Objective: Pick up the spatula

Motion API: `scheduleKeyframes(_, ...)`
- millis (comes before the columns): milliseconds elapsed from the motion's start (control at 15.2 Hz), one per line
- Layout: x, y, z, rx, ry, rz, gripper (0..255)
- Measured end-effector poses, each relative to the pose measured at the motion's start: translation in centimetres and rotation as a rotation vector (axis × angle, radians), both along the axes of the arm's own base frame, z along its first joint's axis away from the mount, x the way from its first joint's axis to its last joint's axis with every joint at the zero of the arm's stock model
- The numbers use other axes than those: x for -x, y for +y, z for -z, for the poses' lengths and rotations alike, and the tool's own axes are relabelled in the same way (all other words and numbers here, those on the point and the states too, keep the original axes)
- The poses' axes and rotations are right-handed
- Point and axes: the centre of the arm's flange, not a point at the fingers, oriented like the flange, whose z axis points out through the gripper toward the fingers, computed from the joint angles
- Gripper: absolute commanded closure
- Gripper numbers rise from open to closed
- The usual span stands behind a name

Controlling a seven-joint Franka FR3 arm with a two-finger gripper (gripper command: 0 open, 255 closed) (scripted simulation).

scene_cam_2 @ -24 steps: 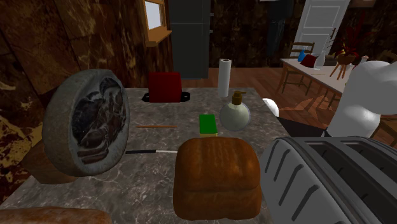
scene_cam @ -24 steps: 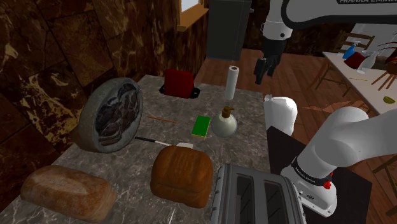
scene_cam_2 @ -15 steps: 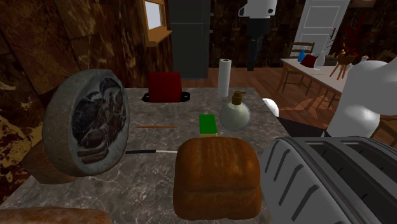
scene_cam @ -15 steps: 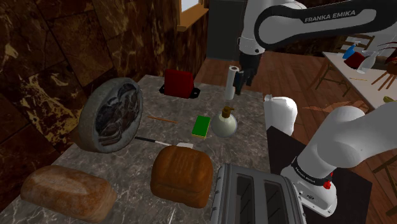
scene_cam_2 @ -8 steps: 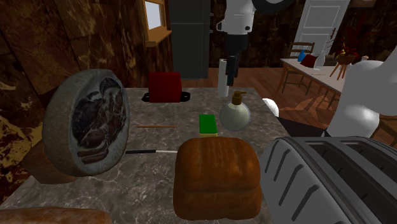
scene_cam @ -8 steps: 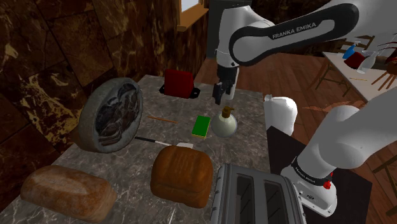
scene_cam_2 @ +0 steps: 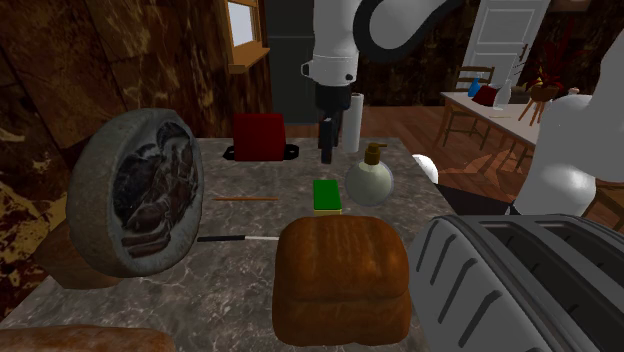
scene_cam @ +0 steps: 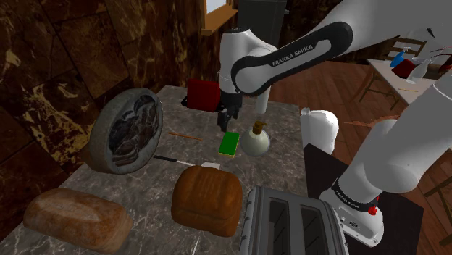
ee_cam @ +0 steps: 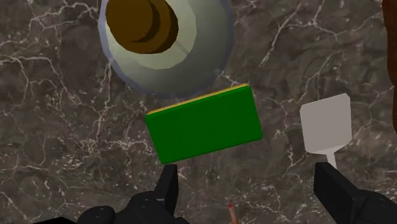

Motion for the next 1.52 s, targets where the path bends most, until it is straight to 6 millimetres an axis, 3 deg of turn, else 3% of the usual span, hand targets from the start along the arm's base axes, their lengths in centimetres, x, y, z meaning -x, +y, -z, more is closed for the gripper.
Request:
scheduleKeyframes(1056, -6.6, 16.9, 9.7, -0.020, -0.045, -0.229, 0)
scheduleKeyframes(1188, -6.5, 17.8, 10.6, -0.021, -0.048, -0.241, 0)
scheduleKeyframes(1518, -6.8, 18.1, 13.0, -0.021, -0.049, -0.245, 0)
